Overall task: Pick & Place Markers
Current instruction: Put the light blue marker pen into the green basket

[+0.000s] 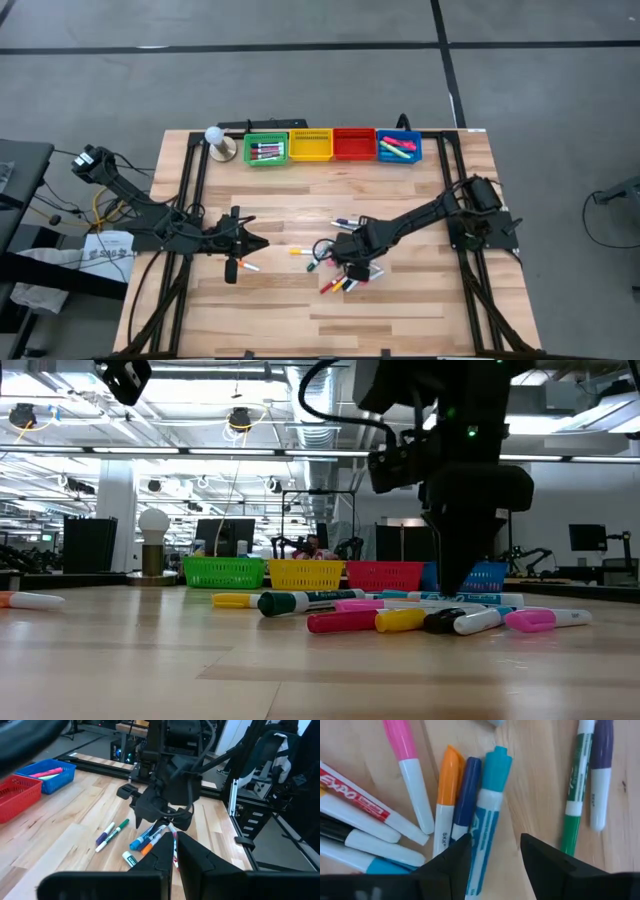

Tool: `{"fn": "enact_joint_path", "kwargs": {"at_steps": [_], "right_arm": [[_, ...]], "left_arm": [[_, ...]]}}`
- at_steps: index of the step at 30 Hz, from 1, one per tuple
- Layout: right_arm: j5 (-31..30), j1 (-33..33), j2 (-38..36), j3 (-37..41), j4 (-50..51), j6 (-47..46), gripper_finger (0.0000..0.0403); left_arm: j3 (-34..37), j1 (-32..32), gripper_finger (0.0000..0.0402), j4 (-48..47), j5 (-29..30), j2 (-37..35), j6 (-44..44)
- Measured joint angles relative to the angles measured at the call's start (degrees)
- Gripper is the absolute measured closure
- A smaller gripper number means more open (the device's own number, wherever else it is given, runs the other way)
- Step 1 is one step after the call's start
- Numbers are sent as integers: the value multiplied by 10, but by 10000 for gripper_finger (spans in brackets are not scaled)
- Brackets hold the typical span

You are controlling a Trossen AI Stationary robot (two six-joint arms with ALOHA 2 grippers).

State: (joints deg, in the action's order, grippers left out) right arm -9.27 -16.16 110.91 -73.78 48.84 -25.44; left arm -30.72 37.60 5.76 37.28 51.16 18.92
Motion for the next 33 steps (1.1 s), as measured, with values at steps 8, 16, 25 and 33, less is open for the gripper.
{"fn": "enact_joint_path", "kwargs": {"at_steps": [8,16,25,33], "right_arm": [[1,10,19,-1,-34,31,253],[3,9,56,-4,-23,36,264],[5,9,42,-1,-24,31,349],[6,11,14,4,0,14,349]], "left_arm": [[0,0,381,0,0,0,0],[0,0,381,-2,0,0,11],[0,0,381,-3,0,0,11],[0,0,381,-4,0,0,11]]}}
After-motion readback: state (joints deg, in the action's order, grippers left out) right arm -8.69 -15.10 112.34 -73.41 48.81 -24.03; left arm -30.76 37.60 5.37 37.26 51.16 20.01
